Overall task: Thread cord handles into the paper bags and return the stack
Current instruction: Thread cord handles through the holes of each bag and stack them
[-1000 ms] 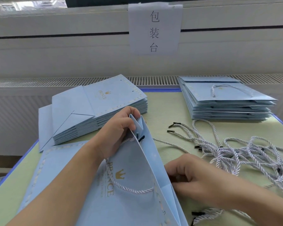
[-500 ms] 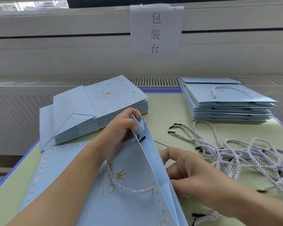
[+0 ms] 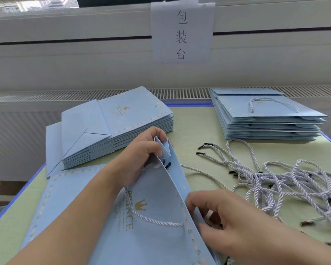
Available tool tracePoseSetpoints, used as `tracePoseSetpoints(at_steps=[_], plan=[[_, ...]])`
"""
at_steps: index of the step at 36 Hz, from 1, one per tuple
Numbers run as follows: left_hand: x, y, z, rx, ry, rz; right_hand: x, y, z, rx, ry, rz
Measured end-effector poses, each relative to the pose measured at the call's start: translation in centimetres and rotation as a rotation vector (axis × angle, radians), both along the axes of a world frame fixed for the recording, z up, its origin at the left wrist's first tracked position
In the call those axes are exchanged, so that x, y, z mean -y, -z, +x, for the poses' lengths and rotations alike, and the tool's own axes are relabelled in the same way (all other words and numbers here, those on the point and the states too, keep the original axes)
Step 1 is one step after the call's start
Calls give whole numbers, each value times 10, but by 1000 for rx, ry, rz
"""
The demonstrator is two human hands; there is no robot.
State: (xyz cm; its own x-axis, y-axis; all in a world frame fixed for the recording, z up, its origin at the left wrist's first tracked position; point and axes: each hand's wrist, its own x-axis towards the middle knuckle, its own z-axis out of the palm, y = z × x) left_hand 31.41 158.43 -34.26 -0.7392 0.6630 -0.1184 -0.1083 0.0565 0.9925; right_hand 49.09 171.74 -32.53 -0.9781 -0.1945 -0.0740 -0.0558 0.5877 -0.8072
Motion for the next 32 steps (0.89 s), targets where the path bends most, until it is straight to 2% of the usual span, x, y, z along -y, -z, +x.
tracePoseSetpoints(at_steps=[6,12,16,25,32], plan=[[0,-2,0,12,14,15,-1,1,-2,-20,-23,75],[2,-2,0,12,31,23,4,1,-2,-93,-54,257],[2,-3,0,24,29,43,6,-2,-3,-100,-65,248],[4,0,-3,37,87,103,10,-3,-2,-39,-157,356],[6,0,-5,50,99,135,10,-3,-5,32,-135,364]])
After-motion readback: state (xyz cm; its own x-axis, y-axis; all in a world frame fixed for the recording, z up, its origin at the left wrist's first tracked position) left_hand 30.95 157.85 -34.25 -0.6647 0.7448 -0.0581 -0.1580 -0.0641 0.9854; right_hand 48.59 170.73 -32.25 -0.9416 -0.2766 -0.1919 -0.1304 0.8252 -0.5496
